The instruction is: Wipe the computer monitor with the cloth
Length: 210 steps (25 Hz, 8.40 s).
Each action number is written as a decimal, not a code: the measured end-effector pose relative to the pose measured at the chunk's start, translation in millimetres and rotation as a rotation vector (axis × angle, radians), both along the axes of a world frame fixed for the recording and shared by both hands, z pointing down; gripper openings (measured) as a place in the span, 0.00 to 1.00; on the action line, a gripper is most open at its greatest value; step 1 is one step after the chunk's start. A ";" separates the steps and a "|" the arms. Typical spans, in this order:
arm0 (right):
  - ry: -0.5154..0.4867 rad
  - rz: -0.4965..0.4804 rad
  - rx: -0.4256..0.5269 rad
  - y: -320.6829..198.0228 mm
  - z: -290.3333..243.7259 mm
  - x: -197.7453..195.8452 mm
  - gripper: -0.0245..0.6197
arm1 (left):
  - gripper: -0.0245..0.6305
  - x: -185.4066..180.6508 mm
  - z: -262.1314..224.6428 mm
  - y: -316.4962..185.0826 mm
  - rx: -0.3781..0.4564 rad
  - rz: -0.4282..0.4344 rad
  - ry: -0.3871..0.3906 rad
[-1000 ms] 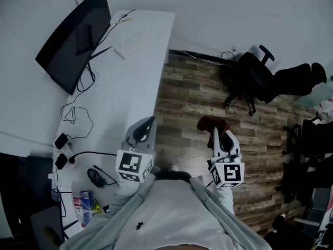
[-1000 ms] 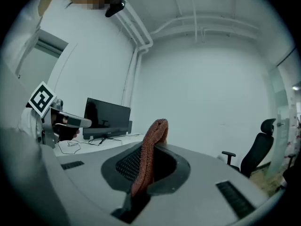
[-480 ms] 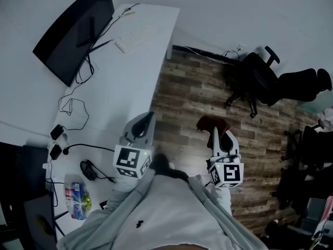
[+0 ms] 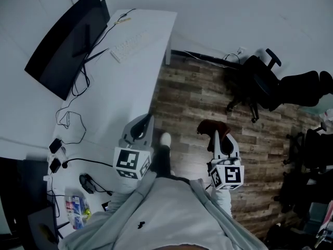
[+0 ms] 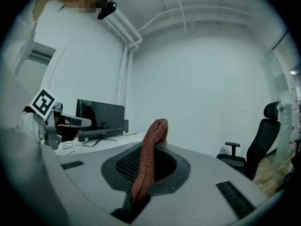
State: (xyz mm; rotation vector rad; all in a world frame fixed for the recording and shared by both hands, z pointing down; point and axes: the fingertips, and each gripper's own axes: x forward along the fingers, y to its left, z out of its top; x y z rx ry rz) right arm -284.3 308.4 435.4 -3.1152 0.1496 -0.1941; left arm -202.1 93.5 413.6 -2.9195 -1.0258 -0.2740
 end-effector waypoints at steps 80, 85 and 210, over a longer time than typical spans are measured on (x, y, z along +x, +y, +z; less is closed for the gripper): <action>0.094 -1.726 0.062 -424.5 -50.0 476.7 0.09 | 0.07 186.6 -8.5 -218.7 -0.064 -1.654 0.046; 0.119 -1.749 0.070 -445.6 -57.0 457.1 0.09 | 0.07 175.8 -10.2 -234.8 -0.055 -1.648 0.059; -0.157 -1.497 -0.290 -717.0 168.0 317.3 0.09 | 0.07 53.7 70.8 -351.4 -0.123 -1.677 -0.072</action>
